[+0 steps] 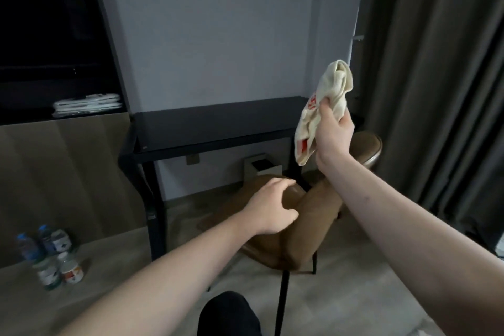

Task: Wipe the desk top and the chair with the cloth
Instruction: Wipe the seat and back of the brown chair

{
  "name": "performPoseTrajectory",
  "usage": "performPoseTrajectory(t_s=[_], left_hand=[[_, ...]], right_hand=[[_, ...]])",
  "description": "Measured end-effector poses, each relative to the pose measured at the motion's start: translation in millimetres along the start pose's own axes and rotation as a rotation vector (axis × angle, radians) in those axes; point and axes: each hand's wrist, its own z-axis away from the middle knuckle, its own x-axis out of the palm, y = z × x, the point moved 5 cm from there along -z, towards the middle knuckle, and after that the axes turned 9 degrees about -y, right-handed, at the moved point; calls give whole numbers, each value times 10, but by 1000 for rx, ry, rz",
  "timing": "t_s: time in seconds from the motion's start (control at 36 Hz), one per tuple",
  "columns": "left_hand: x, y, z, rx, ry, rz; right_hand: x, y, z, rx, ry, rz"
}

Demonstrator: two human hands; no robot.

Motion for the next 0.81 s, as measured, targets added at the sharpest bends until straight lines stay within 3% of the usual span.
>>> performPoseTrajectory(t_s=[0.14, 0.28, 0.44, 0.67, 0.81], left_hand=[[343, 482, -383, -61, -39, -97], [361, 560, -567, -92, 133, -268], [222, 417, -521, -72, 163, -302], [-214, -208, -225, -75, 111, -179], [-456, -530, -46, -135, 104, -140]], right_hand=[[-389, -288, -28, -97, 99, 32], [-738, -417, -21, -149, 161, 84], [-964, -520, 56, -257, 196, 265], [-887, 64, 280, -174, 103, 495], [-437, 726, 547, -110, -142, 581]])
